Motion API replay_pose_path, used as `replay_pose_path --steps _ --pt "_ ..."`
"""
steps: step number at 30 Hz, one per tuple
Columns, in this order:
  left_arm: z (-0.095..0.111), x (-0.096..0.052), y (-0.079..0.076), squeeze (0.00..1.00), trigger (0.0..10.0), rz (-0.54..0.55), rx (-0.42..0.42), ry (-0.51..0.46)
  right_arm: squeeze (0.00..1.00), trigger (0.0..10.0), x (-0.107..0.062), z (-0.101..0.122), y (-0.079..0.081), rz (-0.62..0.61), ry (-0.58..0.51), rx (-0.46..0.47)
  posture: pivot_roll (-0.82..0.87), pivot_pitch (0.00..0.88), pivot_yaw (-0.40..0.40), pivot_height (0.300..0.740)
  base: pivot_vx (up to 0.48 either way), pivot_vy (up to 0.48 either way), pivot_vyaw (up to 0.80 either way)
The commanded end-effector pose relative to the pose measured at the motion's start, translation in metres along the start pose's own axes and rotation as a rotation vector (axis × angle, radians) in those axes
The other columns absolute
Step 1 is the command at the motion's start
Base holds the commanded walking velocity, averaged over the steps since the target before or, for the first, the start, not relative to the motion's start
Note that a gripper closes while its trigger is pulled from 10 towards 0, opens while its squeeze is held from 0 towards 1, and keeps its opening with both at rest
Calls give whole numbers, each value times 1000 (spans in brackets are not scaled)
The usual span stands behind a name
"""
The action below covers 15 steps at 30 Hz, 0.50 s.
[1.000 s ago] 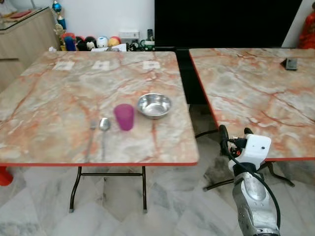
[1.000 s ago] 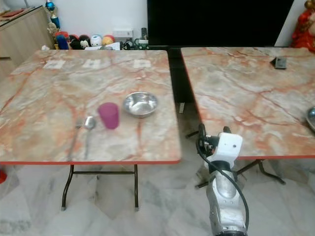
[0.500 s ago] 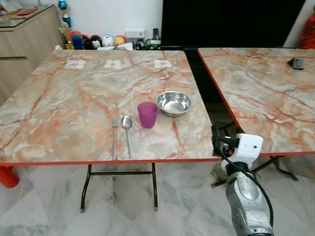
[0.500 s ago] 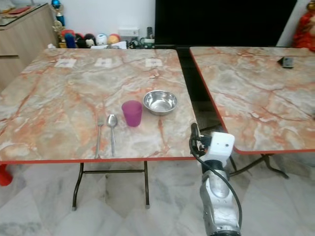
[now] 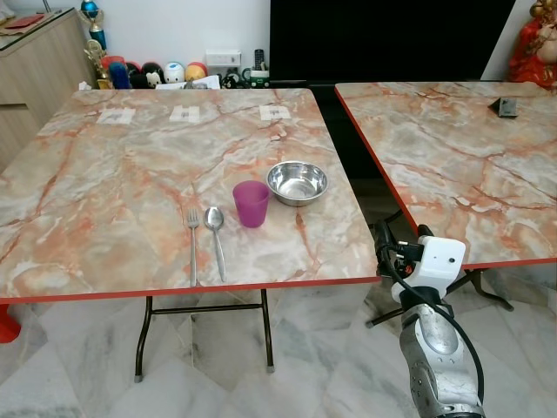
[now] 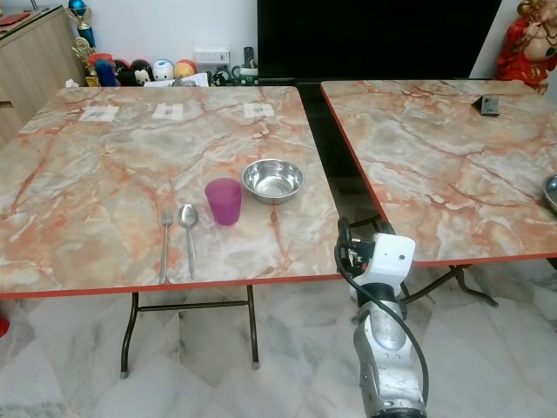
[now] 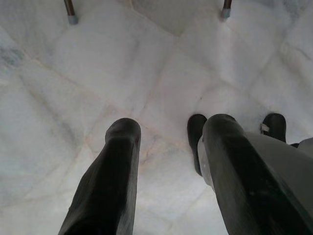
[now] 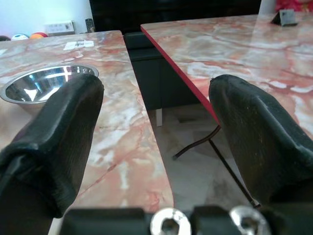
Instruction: Setting the table
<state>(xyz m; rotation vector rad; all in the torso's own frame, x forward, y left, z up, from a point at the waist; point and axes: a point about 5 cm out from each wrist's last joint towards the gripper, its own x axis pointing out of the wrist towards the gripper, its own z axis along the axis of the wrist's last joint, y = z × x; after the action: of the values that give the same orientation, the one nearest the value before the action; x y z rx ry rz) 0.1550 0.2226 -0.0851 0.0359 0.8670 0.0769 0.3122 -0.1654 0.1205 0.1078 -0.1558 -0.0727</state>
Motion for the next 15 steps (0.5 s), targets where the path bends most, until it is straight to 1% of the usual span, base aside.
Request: replay_pose_path --steps 1,15 --pt "-6 -2 0 0 10000 3 -18 21 0 10000 2 5 3 19 -22 -12 -24 94 -24 740 0 0 800" --pt "-6 -2 -1 0 10000 -3 -17 15 0 10000 1 4 4 22 -19 -5 -24 95 -27 740 0 0 800"
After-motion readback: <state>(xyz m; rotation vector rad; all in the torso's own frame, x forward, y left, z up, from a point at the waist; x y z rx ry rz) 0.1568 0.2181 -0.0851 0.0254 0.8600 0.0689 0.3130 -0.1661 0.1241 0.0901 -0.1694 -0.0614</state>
